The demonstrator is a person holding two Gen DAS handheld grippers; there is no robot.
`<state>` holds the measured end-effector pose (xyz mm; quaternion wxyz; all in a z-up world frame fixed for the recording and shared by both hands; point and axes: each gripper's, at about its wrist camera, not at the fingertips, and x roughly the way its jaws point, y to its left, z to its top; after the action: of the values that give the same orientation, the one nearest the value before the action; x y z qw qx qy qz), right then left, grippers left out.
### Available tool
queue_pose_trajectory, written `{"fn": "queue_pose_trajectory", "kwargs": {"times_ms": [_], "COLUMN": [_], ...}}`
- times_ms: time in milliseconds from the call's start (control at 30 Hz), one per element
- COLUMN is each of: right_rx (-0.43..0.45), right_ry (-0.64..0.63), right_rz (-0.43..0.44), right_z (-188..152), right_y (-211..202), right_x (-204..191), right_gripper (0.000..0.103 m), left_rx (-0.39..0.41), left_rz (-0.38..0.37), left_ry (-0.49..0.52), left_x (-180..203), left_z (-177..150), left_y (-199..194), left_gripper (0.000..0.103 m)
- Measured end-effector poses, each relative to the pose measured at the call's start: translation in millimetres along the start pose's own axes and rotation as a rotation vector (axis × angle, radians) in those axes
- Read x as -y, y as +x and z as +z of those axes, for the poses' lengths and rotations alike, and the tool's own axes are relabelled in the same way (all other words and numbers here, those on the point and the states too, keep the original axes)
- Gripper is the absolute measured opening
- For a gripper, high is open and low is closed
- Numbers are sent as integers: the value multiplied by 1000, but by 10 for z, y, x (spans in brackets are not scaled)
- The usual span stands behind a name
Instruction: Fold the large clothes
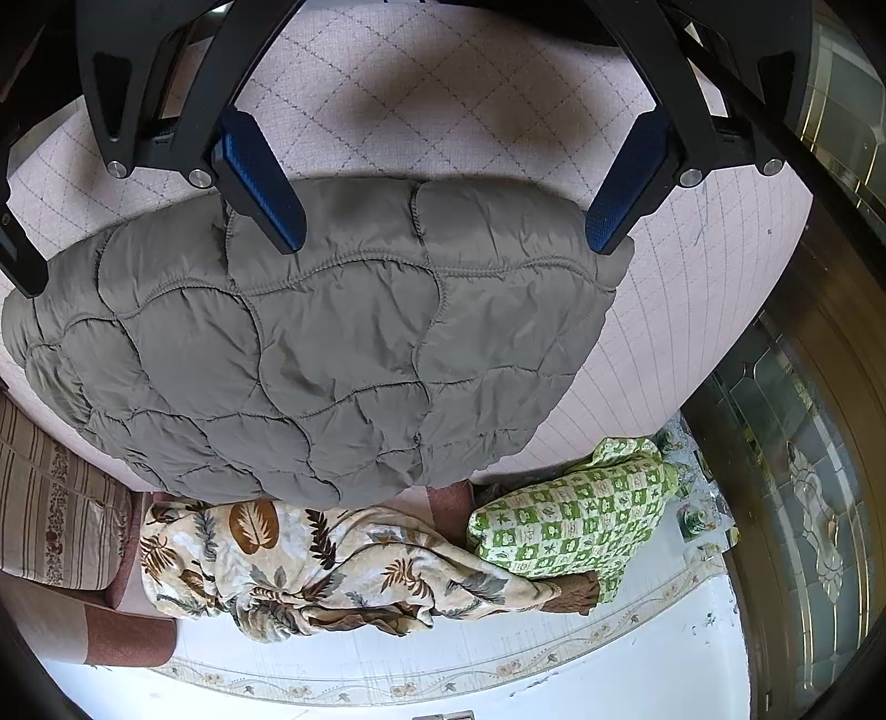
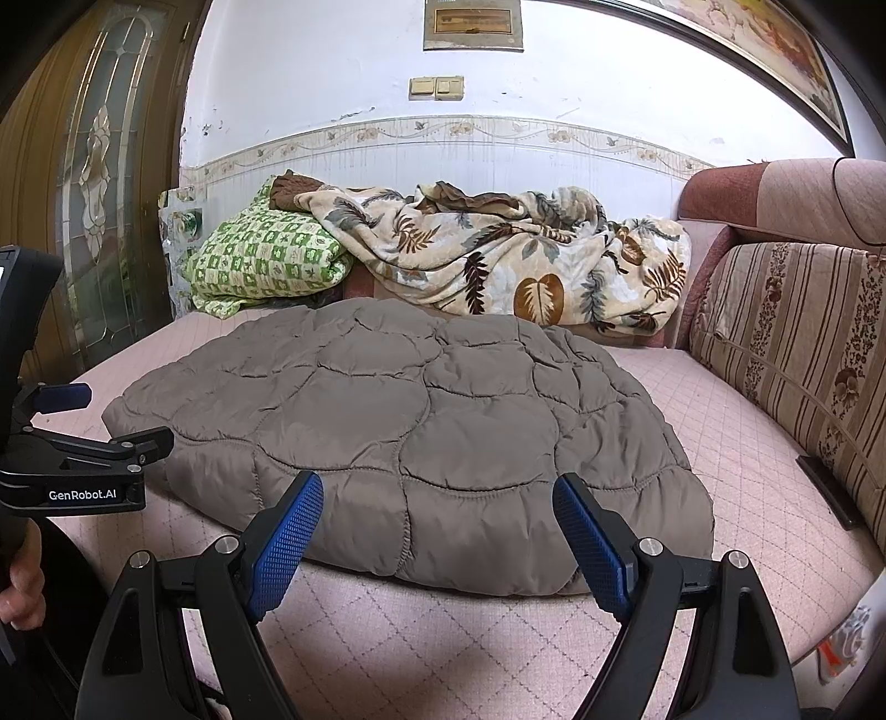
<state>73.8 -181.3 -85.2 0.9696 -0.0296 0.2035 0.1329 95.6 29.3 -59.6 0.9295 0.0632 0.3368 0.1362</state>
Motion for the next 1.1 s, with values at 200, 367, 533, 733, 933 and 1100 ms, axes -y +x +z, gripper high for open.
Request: {"fn": "queue_pose_trajectory", "kwargs": {"times_ms": [200,367,533,733,933,1100], "right_rx": [-1,-1,1,0,0,0], "right_ry": [1,0,-1,-2,-2,-4], "right_rz": [0,0,-3,-3,-2,-2], "right_z": [-5,-5,-10,-12,-10,-10], "right_y": [-4,1,-7,-8,-7,-7], "right_x": [11,7,14,20,19,21], "right_gripper": [89,89,89,89,89,89], "left_rx": [2,2,3,6,10,11], "left_rz": [0,1,0,2,-2,0], "left_ry": [1,1,2,4,11,10], "left_x": [1,10,16,26,44,44], "left_z": [1,6,9,14,32,30], "left_y": [-8,-10,-11,-16,-54,-54], "left_gripper": [101,101,101,101,101,101]}}
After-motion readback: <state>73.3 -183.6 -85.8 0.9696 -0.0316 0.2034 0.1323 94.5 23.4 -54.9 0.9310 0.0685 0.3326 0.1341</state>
